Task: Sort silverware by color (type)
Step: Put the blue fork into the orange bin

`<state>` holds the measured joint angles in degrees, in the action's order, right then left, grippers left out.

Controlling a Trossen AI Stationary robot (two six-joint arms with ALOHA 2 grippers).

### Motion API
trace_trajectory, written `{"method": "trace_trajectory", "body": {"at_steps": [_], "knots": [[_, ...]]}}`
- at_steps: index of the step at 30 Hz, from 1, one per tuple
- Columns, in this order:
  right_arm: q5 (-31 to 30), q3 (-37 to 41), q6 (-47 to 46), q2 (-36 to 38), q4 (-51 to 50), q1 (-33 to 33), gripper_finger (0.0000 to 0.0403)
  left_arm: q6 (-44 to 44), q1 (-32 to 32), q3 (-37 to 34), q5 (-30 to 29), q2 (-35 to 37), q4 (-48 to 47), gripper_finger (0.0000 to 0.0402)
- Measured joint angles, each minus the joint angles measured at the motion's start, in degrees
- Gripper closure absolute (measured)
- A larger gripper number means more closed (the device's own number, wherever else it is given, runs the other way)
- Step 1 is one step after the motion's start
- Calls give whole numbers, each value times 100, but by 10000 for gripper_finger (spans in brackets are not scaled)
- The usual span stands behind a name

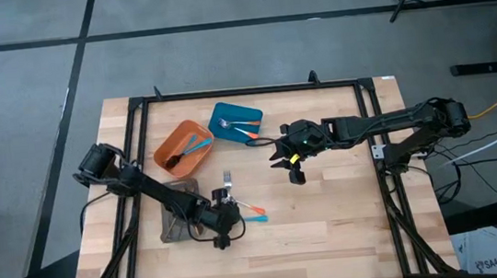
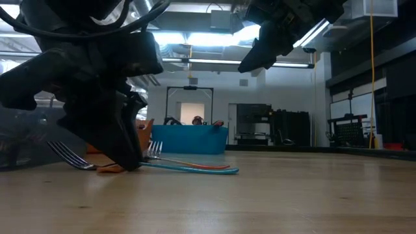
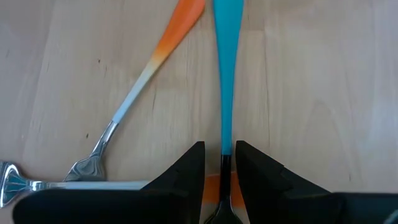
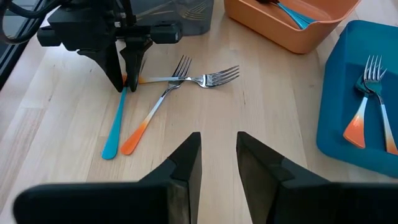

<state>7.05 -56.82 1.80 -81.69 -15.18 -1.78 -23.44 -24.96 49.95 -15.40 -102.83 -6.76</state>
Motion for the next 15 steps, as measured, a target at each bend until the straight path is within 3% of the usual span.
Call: {"method": "trace_trajectory", "body": {"at_steps": [5, 15], "knots": [[0, 0, 0, 0, 0, 0, 311, 0, 103, 0, 273, 7, -22, 325], [0, 0, -1, 0, 0, 2, 311, 4, 223, 0, 285, 11, -15, 380]]}}
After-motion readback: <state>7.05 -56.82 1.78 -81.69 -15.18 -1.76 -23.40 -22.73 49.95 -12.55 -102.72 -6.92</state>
